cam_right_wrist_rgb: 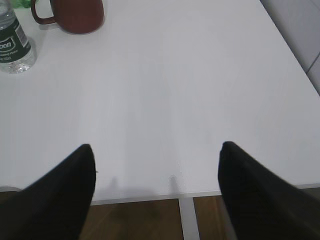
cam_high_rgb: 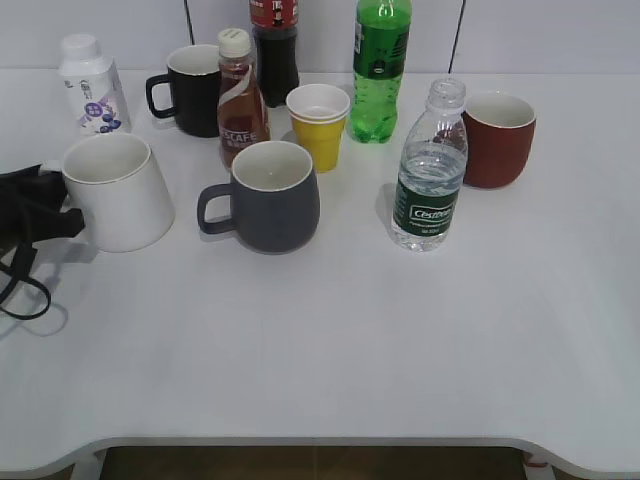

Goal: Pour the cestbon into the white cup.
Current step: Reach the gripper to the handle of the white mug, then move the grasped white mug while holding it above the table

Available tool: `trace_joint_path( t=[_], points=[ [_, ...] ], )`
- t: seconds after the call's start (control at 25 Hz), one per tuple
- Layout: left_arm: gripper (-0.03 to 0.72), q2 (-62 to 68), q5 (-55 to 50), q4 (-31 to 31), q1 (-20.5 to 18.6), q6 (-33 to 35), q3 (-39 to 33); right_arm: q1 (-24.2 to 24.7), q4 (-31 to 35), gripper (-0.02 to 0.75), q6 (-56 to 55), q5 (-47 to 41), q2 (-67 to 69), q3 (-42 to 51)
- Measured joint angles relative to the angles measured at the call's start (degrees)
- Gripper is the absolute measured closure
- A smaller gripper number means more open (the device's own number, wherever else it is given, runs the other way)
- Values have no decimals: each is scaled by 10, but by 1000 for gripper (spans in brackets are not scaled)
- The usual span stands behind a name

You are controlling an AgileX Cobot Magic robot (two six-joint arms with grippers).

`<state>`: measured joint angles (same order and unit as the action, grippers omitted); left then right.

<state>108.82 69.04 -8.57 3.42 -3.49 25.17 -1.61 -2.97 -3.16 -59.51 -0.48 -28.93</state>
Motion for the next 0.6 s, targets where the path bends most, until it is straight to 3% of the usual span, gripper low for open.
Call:
trace_joint_path(
  t=[0.16,0.44,0.6],
  points=[
    [641,8,-10,0,-1,6,11,0,13,164,0,0,0,0],
    [648,-10,-23,-16,-1,11,8,0,80,192,49,16,2,-5],
    [648,-58,-24,-32,-1,11,-2,0,105,228,178,164,45,-14]
  ],
)
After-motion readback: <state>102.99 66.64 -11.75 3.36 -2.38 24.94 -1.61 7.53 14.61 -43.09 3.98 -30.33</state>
